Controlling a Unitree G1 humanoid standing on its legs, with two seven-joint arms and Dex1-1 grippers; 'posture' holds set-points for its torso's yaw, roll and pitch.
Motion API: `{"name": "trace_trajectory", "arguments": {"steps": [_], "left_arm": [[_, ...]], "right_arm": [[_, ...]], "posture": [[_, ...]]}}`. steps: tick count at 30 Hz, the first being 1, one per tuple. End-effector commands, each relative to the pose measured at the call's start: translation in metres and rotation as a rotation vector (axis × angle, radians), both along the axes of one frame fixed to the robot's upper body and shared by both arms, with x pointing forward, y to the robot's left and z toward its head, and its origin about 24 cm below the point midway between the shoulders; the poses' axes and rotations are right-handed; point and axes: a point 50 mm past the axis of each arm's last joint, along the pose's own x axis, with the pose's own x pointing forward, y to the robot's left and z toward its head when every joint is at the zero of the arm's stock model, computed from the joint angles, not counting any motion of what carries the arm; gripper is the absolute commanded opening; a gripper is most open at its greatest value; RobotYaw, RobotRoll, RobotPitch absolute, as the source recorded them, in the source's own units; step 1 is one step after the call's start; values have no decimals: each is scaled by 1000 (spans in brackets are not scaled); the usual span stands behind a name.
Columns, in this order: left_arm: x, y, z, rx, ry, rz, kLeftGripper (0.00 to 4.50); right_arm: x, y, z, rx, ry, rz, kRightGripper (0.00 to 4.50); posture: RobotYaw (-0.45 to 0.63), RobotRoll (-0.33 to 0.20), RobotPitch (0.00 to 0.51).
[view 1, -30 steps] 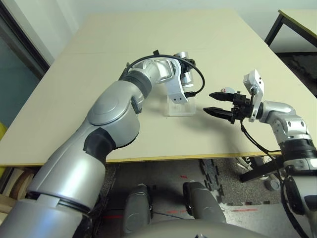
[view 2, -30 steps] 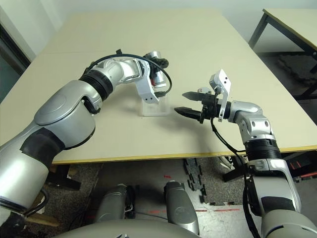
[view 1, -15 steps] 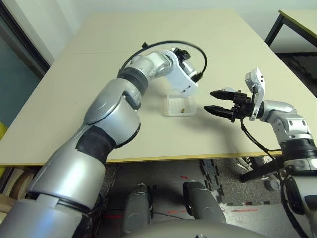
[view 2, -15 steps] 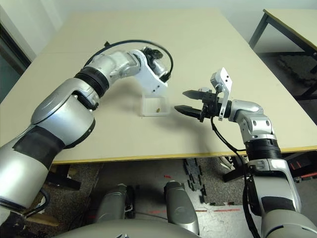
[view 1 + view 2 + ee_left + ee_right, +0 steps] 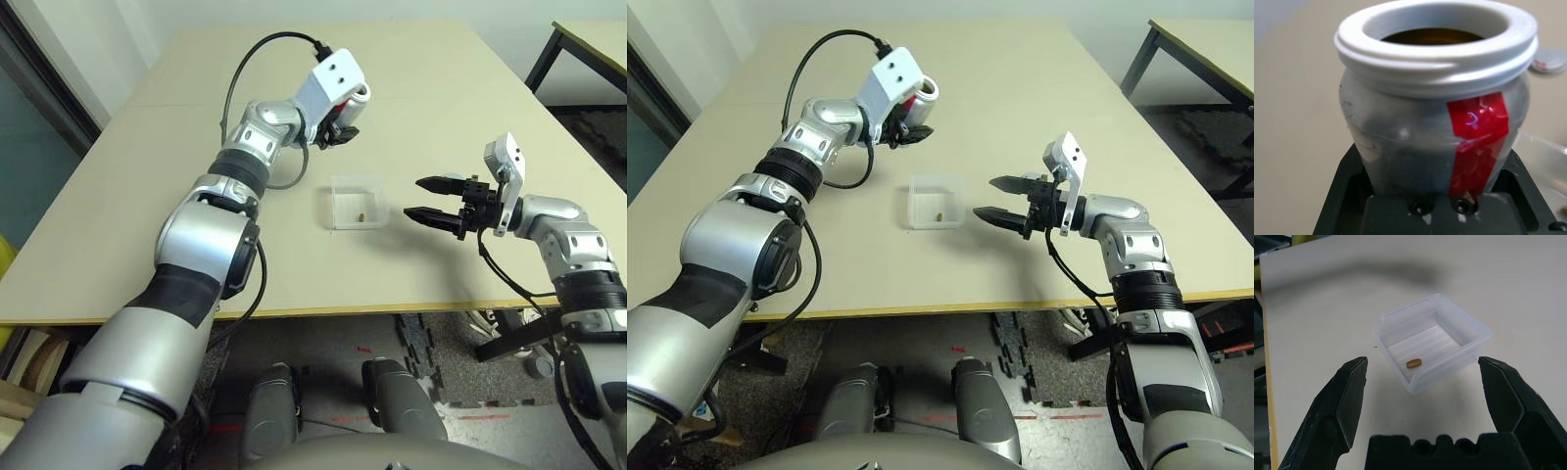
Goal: Pour the medicine from the bottle into the box.
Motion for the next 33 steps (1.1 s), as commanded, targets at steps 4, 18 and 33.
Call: {"name": "trace_trajectory", "arguments": {"steps": [4,18,33], "left_arm": [[-4,32,-17,-225,35,150,2797],[-28,71,-62,-300,1,322,2797],[-30,92,-100,-237,47,448,2797]], "right_arm": [[1,1,0,-18,-9,19,4500],[1,3,-2,-45,-14,40,4500],[3,3,1,-54,-15,47,4500]], "posture": [[-165,0,58],[-152,0,57],[-150,0,66]]}}
